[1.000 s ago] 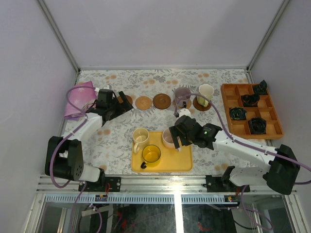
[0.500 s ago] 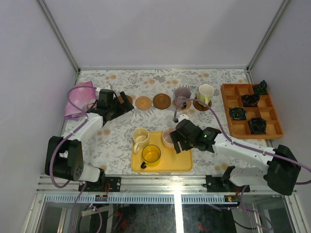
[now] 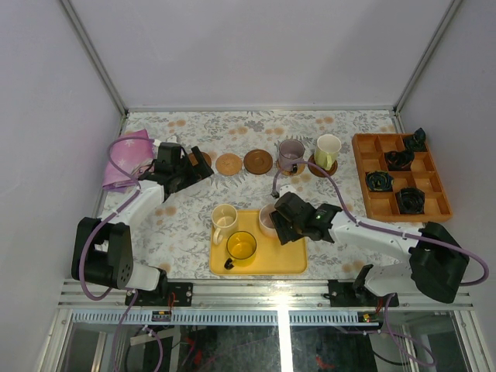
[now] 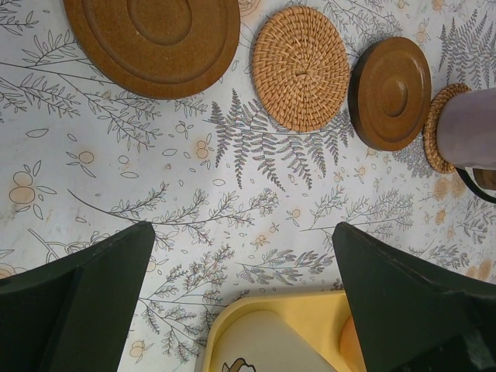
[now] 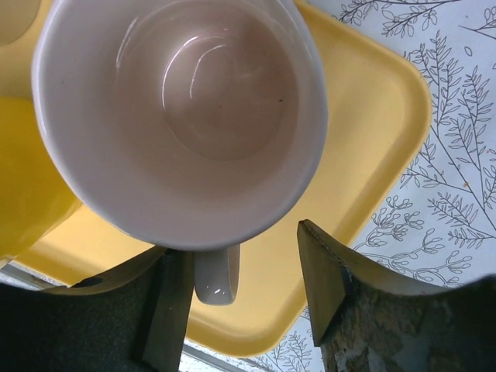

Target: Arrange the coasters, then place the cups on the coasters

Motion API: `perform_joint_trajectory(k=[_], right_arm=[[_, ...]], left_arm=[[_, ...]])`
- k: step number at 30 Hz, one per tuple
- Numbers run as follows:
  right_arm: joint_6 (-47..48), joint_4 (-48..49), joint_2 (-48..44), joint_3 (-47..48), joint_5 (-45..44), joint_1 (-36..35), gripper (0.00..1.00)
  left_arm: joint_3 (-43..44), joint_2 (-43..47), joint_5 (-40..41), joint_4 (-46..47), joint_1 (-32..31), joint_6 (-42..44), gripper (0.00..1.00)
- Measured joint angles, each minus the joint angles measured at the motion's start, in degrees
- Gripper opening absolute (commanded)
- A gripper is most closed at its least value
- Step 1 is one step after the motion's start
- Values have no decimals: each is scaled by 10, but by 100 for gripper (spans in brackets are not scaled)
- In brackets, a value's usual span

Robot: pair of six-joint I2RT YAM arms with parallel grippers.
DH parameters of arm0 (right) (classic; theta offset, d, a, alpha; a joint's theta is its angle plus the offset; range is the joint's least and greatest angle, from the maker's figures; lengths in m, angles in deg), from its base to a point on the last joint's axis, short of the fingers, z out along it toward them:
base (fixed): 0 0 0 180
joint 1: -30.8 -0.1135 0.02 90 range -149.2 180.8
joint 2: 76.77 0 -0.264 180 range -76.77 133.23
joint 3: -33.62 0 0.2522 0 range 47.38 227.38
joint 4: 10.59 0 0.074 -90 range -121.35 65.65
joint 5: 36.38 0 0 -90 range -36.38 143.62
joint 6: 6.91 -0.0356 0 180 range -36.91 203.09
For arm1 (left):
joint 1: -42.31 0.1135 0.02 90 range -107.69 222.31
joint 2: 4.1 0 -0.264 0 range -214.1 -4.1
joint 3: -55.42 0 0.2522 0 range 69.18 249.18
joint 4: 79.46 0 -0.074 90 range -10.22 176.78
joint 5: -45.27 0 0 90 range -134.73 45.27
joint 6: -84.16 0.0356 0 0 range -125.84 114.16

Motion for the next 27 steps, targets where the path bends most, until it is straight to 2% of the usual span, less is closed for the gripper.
perform_joint_trajectory(k=[5, 11, 14, 22, 27], right_arm=[[4, 6, 24, 2, 1, 0, 47], [10, 11, 37, 8, 10, -1, 19], [11, 12, 37, 10, 10, -2, 1], [8, -1, 37, 18, 6, -6, 0], [7, -47, 38, 61, -19, -17, 0]], left_arm=[[0, 0, 0, -1, 0, 0, 99], [0, 0, 0, -3, 0, 0, 99], [0, 0, 0, -3, 0, 0, 99], [0, -2, 0, -4, -2, 0, 99], [0, -2, 1, -4, -2, 0, 99]])
